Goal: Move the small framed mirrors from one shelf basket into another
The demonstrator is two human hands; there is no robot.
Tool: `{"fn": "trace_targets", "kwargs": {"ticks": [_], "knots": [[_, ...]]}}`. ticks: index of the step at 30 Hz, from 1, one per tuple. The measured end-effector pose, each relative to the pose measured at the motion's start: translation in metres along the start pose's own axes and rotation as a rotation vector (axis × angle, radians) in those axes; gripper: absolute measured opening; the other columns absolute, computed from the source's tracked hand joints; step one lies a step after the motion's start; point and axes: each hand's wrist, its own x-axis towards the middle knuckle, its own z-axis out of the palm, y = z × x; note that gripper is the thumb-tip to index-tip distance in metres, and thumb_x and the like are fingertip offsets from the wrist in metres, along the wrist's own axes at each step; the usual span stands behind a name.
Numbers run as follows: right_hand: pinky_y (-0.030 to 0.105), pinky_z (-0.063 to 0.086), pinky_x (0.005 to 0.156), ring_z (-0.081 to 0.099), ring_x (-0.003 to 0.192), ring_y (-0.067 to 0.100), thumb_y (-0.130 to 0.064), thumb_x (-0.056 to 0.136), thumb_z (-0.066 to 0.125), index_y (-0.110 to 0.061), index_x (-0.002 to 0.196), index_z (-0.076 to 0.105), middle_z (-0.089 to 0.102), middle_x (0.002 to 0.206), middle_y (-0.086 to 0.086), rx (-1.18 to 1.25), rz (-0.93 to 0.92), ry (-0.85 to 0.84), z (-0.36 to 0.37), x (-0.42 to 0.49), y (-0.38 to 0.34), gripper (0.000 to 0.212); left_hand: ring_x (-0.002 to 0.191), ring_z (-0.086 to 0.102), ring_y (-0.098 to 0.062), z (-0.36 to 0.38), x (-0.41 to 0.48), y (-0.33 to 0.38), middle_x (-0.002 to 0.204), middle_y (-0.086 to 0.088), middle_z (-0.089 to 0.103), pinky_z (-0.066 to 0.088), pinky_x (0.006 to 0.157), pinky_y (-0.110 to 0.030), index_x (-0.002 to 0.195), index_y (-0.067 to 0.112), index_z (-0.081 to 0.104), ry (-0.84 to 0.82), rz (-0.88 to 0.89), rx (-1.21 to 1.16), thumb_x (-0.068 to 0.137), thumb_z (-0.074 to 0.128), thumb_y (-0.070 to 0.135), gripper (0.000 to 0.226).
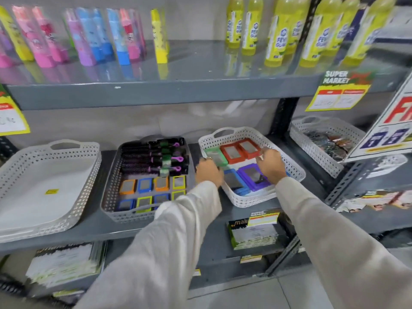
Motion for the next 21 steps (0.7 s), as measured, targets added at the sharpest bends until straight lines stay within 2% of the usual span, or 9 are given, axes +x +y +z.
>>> {"fn": "trace_targets", "kwargs": {"ticks": [4,8,12,14,18,21], "knots": [[0.040,0.042,0.099,0.048,0.121,0.038,-0.023,0.089,0.059,0.005,0.119,0.054,0.056,0.124,0.026,-0.123,0.019,-0.036,-0.006,0.009,0.036,0.041,0.127,0.047,-0.035,0.030,-0.003,0.019,0.140,-0.020,0.042,0.043,0.100,-0.038,0.138,-0.003,0.033,-0.181,-0.151,-0.080,0.093,0.051,0.024,0.055],[0.043,0.038,0.104,0.038,0.130,0.037,-0.026,0.090,0.056,0.000,0.134,0.041,0.041,0.140,0.022,-0.239,0.102,-0.034,-0.008,0.013,0.059,0.053,0.128,0.046,-0.035,0.043,-0.004,0.024,0.140,-0.021,0.044,0.042,0.100,-0.039,0.146,-0.007,0.011,-0.193,-0.211,-0.109,0.096,0.046,0.016,0.064],[0.044,0.031,0.111,0.026,0.141,0.035,-0.026,0.090,0.060,-0.002,0.148,0.020,0.025,0.153,0.021,-0.236,0.272,-0.074,-0.008,0.014,0.082,0.074,0.125,0.047,-0.037,0.044,-0.004,0.020,0.136,-0.022,0.046,0.042,0.099,-0.041,0.143,-0.007,0.020,-0.142,-0.209,-0.070,0.096,0.044,0.010,0.056],[0.043,0.031,0.112,0.028,0.140,0.037,-0.023,0.090,0.061,0.000,0.149,0.015,0.027,0.151,0.023,-0.126,0.344,-0.115,-0.005,0.017,0.091,0.078,0.123,0.048,-0.038,0.047,-0.005,0.019,0.134,-0.023,0.047,0.042,0.098,-0.042,0.142,-0.006,0.023,-0.120,-0.203,-0.060,0.096,0.043,0.007,0.052],[0.044,0.040,0.104,0.045,0.130,0.040,-0.008,0.092,0.053,0.002,0.137,0.036,0.046,0.140,0.026,-0.085,0.367,-0.117,-0.002,0.020,0.094,0.050,0.122,0.049,-0.038,0.049,-0.004,0.020,0.132,-0.023,0.050,0.043,0.097,-0.042,0.141,-0.007,0.024,-0.095,-0.204,-0.031,0.094,0.041,0.001,0.050],[0.044,0.041,0.104,0.047,0.128,0.041,-0.003,0.091,0.052,0.002,0.134,0.041,0.047,0.137,0.027,-0.100,0.400,-0.088,-0.001,0.017,0.094,0.044,0.124,0.048,-0.038,0.047,-0.001,0.020,0.134,-0.023,0.048,0.042,0.099,-0.042,0.142,-0.006,0.023,-0.104,-0.193,-0.007,0.094,0.039,-0.001,0.051]]}}
